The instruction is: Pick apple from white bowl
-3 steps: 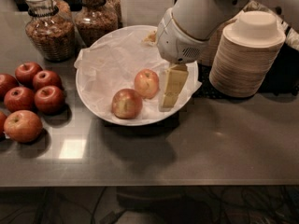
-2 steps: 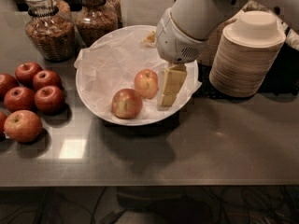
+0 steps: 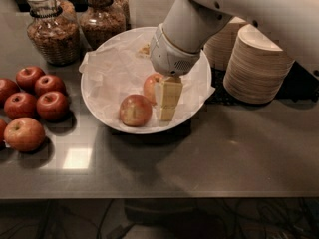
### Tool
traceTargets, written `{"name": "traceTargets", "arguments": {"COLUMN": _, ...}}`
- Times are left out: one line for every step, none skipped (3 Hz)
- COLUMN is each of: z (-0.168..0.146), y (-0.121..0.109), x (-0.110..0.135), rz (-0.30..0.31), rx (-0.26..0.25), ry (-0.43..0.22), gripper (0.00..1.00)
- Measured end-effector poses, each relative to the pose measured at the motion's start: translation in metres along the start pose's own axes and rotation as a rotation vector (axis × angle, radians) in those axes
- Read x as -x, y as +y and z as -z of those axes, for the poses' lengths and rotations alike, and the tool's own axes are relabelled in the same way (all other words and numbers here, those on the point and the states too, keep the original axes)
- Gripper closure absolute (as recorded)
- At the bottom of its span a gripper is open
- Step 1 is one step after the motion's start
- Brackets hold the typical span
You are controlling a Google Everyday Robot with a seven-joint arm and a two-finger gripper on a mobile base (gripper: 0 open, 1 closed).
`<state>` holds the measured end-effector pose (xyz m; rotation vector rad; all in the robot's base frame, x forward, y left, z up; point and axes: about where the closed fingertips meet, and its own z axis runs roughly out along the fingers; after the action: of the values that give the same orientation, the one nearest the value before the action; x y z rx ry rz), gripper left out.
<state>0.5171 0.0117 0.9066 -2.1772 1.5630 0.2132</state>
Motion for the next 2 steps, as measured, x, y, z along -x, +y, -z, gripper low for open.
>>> {"name": "traceTargets", "arguments": {"z": -0.033, "y": -0.007, "x": 0.005, "rz": 0.019, "rx": 0.055, "ry": -0.013, "gripper": 0.0}}
{"name": "traceTargets", "arguments": {"z": -0.05, "y": -0.014, "x": 0.0, "rz": 0.024, "rx": 0.082, "ry": -0.003, "gripper": 0.0}}
